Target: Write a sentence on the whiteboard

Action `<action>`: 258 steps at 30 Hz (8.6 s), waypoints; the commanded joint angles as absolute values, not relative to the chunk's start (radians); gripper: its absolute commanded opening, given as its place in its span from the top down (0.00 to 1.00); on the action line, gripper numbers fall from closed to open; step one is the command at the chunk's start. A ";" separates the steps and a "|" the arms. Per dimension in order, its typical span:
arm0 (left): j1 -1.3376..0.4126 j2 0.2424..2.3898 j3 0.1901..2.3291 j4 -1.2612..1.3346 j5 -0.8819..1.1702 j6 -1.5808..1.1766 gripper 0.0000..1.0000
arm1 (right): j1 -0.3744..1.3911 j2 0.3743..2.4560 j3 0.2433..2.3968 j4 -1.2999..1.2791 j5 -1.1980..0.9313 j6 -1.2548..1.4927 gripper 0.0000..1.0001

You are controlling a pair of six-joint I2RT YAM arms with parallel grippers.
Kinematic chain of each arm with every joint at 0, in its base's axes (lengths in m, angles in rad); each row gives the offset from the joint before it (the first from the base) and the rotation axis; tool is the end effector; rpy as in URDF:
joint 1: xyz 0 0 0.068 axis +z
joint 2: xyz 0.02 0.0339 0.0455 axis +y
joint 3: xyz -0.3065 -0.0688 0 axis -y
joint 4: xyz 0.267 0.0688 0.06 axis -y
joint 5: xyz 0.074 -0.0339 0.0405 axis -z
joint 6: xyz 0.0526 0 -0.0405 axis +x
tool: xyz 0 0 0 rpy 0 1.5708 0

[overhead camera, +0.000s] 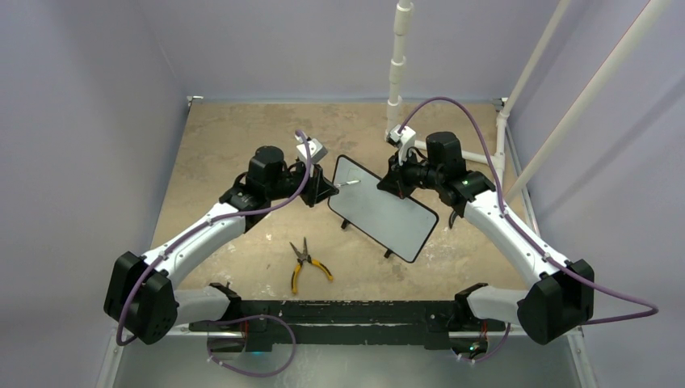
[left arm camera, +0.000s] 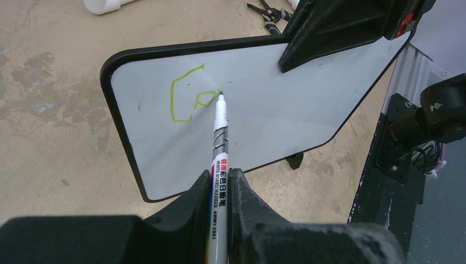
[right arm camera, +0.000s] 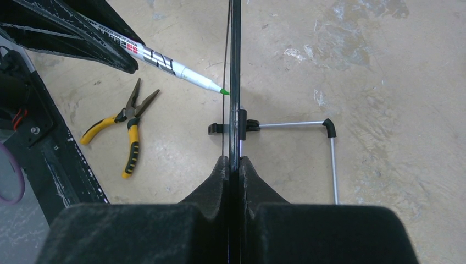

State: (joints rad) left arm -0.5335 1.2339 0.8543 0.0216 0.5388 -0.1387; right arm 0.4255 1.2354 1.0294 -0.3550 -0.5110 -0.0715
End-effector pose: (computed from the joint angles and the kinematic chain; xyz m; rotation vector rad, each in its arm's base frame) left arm 0.2450 -0.1761 0.3178 0.7530 1.8498 -0.9600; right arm 0.2574 0.1449 0.3433 -0.8184 1.9804 0.7517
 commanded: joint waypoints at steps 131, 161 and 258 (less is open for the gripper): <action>-0.643 1.110 0.819 0.008 0.436 -0.147 1.00 | 0.449 1.227 1.031 -0.343 -0.487 -0.072 1.00; -0.719 1.214 0.877 0.037 0.360 -0.147 1.00 | 0.449 1.184 1.016 -0.318 -0.491 -0.061 1.00; -0.718 1.180 0.893 0.020 0.299 -0.143 1.00 | 0.449 1.200 1.014 -0.319 -0.505 -0.061 1.00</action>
